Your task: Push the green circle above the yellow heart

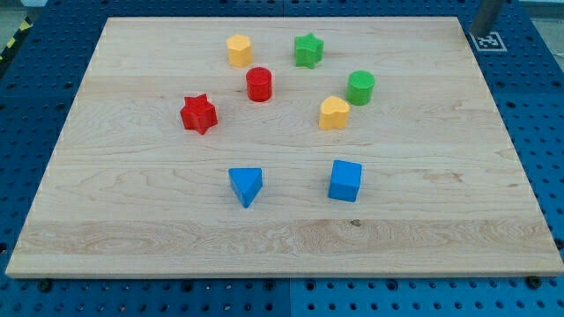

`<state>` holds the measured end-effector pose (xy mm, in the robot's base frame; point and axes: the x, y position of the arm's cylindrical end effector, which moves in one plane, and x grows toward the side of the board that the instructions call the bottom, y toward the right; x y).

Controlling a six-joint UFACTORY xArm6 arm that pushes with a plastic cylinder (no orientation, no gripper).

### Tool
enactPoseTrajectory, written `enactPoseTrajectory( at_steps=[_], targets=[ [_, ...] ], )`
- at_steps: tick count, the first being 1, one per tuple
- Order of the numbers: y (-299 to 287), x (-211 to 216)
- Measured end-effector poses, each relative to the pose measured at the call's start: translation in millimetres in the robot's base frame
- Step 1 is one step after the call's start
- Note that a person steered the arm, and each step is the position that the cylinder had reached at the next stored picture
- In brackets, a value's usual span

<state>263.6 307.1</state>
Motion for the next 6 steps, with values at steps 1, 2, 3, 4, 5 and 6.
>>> enactPoseTrajectory(
  at_steps=[1, 2, 3, 4, 5, 6],
  targets=[
    [-70.7, 46.9],
    [-114.5, 50.9],
    [-149.4, 86.3],
    [-194.3, 93.2],
    [-242.2, 93.0],
    [-271.4, 98.6]
  ],
)
